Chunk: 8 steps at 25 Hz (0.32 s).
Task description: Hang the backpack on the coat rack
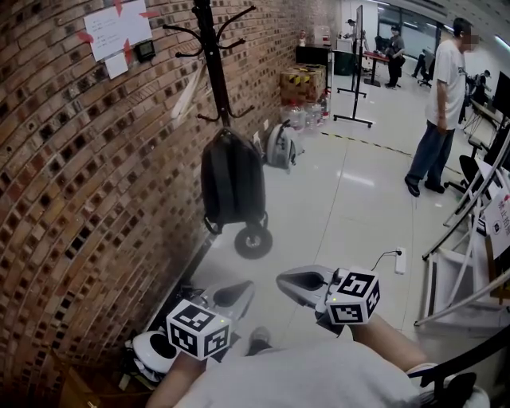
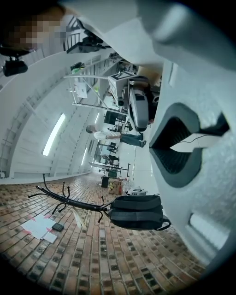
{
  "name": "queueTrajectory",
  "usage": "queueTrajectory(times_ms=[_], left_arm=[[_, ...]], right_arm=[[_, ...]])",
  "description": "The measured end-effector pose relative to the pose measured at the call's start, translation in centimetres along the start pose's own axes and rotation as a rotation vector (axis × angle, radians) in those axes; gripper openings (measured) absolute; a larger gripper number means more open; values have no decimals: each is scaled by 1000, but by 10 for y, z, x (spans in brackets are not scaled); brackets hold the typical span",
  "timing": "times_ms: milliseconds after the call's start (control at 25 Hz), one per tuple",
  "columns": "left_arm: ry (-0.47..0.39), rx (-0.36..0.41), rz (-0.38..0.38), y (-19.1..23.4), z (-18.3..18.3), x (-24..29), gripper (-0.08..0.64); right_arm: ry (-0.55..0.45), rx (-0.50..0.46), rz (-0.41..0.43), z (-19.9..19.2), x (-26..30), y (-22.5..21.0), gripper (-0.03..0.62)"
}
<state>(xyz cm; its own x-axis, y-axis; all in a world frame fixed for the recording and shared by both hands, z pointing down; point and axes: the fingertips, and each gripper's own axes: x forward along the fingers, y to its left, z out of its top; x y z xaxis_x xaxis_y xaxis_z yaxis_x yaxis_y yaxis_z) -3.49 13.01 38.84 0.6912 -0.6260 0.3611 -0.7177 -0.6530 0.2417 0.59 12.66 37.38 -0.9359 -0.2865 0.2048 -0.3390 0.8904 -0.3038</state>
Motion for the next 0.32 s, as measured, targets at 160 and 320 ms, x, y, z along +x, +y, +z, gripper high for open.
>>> queueTrajectory(times_ms=[160, 320], left_arm=[[-1, 1, 13, -5, 3, 0, 0], [7, 25, 25, -6, -3, 1, 0]], right_arm=[[17, 2, 2, -2, -6, 1, 2], [25, 5, 2, -7, -4, 2, 0]])
